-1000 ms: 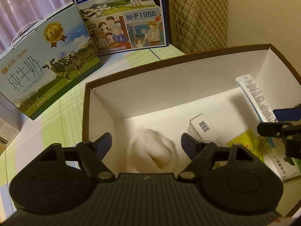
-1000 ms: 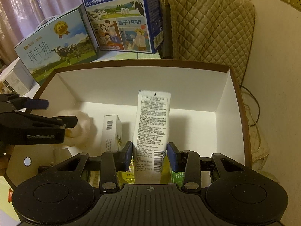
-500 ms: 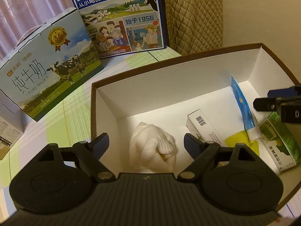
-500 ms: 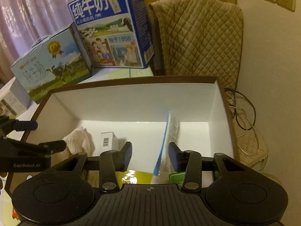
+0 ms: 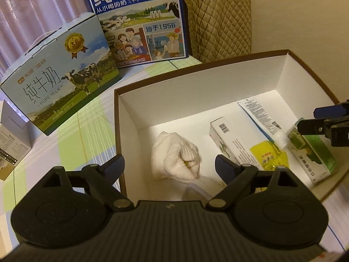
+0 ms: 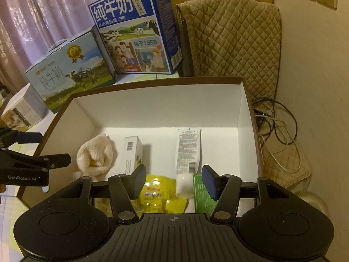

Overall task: Organize objects
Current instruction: 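Move both open tools back toward the red packet and pill bottle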

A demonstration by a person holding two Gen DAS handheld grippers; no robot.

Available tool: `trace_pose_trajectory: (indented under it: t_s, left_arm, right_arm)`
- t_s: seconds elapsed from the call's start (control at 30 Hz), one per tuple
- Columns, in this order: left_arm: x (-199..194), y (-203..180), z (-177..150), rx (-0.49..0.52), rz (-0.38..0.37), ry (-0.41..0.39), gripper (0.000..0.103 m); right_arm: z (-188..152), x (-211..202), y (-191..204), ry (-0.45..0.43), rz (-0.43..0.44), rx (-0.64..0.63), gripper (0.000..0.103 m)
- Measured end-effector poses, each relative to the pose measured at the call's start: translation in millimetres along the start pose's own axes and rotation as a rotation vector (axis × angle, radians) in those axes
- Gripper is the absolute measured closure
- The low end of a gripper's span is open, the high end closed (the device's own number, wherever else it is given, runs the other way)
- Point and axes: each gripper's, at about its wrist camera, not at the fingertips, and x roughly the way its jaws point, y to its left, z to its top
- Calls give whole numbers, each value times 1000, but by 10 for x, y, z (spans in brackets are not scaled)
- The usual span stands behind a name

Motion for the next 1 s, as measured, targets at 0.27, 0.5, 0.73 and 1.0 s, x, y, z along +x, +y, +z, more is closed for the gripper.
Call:
trace_pose_trajectory:
  t_s: [0.27,0.5,0.73,1.0]
  left_arm:
    - [-485,-18,-155,-7,-45,-63,14]
    - [-1023,116,-441,-59,-77,-114,13]
    - [-1534,417,-884,-121,-52,-137,7]
    - [-1880,732,-1433,-225,-6,-128,4]
  right_arm:
    - [-112,-414,34,-50,46,33,43]
    - [-248,-876,224,-108,140,69,33]
    - [-477,-1180,507,-123,230,99,27]
    - [-786,-1329,849,-126,262,88,26]
